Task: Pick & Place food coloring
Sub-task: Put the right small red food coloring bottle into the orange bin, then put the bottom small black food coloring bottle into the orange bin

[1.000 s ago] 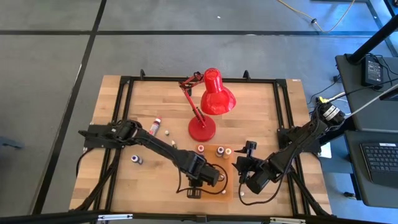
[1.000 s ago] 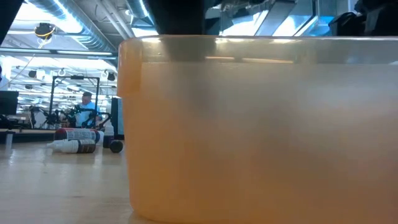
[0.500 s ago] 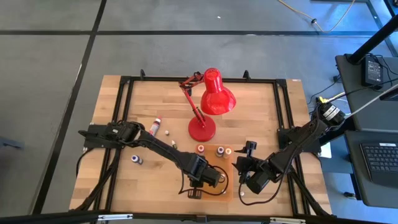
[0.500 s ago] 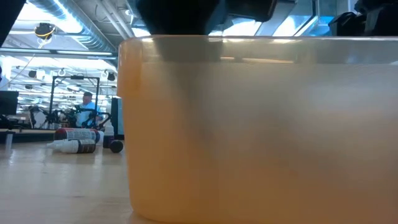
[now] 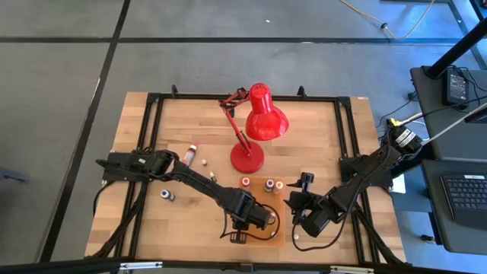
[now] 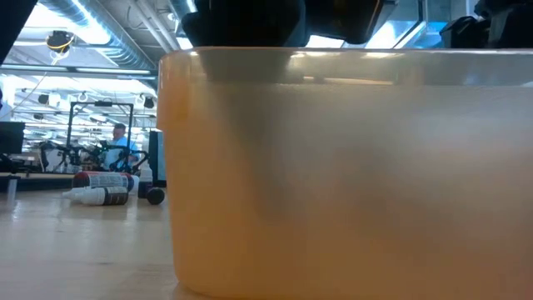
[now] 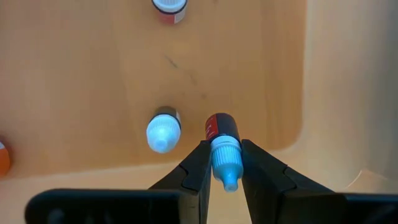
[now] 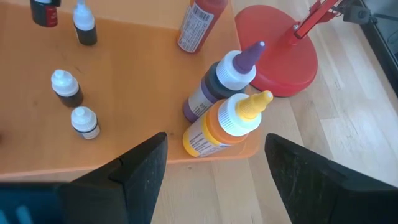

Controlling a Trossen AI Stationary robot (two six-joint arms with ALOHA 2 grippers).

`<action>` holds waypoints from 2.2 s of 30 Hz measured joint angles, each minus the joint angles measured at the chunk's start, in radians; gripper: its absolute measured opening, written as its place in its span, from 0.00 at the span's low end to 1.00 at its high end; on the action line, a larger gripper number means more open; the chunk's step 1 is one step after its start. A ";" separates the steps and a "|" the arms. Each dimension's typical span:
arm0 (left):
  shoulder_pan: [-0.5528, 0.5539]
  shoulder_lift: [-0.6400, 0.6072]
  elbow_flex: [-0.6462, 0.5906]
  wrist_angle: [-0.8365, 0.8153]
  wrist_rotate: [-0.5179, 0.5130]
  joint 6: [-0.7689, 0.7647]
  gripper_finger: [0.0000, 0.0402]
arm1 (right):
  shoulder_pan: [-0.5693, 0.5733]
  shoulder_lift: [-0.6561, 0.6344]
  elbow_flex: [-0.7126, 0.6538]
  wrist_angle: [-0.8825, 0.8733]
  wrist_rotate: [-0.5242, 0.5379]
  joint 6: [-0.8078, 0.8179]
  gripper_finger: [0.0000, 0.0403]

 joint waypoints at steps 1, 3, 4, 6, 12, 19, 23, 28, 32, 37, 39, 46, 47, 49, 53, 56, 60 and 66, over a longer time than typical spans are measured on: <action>0.000 0.000 0.000 -0.001 0.000 0.000 0.17 | 0.000 0.000 0.000 0.000 0.000 0.000 0.68; 0.000 0.000 0.000 -0.001 0.000 0.000 0.18 | 0.000 0.000 0.000 0.000 -0.001 0.000 0.68; 0.000 0.000 0.000 -0.001 0.000 0.000 0.19 | 0.000 0.000 0.000 0.000 -0.001 0.000 0.68; 0.000 0.000 0.000 -0.001 0.000 0.000 0.20 | 0.000 0.000 0.000 0.000 -0.001 0.000 0.68; 0.000 0.000 0.000 -0.001 -0.002 0.000 0.24 | 0.000 0.000 0.000 0.000 -0.002 0.000 0.68; 0.000 -0.001 0.000 -0.001 -0.002 0.000 0.25 | 0.000 0.000 0.000 0.000 -0.003 0.001 0.68; 0.000 -0.001 0.000 -0.004 0.002 0.000 0.25 | 0.000 0.000 0.000 0.000 -0.003 0.001 0.68; 0.009 -0.025 0.000 -0.035 0.020 -0.007 0.25 | 0.000 0.000 0.000 0.000 -0.003 0.001 0.68; 0.010 -0.068 0.000 -0.094 0.030 -0.016 0.25 | 0.000 0.000 0.000 0.000 -0.015 0.001 0.68; -0.006 -0.140 -0.002 -0.218 -0.125 0.013 0.25 | 0.000 0.000 0.000 0.000 -0.020 0.000 0.68; -0.018 -0.170 -0.007 -0.235 -0.250 0.017 0.25 | 0.000 0.000 0.000 0.000 -0.036 0.000 0.68; -0.064 -0.327 -0.190 -0.092 -0.437 0.017 0.25 | 0.000 0.000 0.000 0.000 -0.113 -0.004 0.68; -0.066 -0.361 -0.244 -0.025 -0.431 0.020 0.25 | 0.000 0.000 0.000 -0.001 -0.125 -0.004 0.68; -0.061 -0.441 -0.370 0.124 -0.389 0.033 0.25 | 0.005 -0.002 0.003 -0.002 -0.193 0.000 0.68; -0.050 -0.598 -0.633 0.434 -0.311 0.055 0.25 | 0.044 -0.005 0.036 0.035 -0.337 -0.001 0.68; -0.053 -0.706 -0.799 0.653 -0.305 0.087 0.25 | 0.095 -0.005 0.056 0.090 -0.385 -0.014 0.68; -0.063 -0.811 -0.992 0.923 -0.309 0.151 0.25 | 0.173 -0.002 0.053 0.151 -0.411 -0.093 0.68; -0.068 -0.883 -1.210 1.266 -0.315 0.209 0.25 | 0.211 0.022 0.052 0.153 -0.383 -0.023 0.68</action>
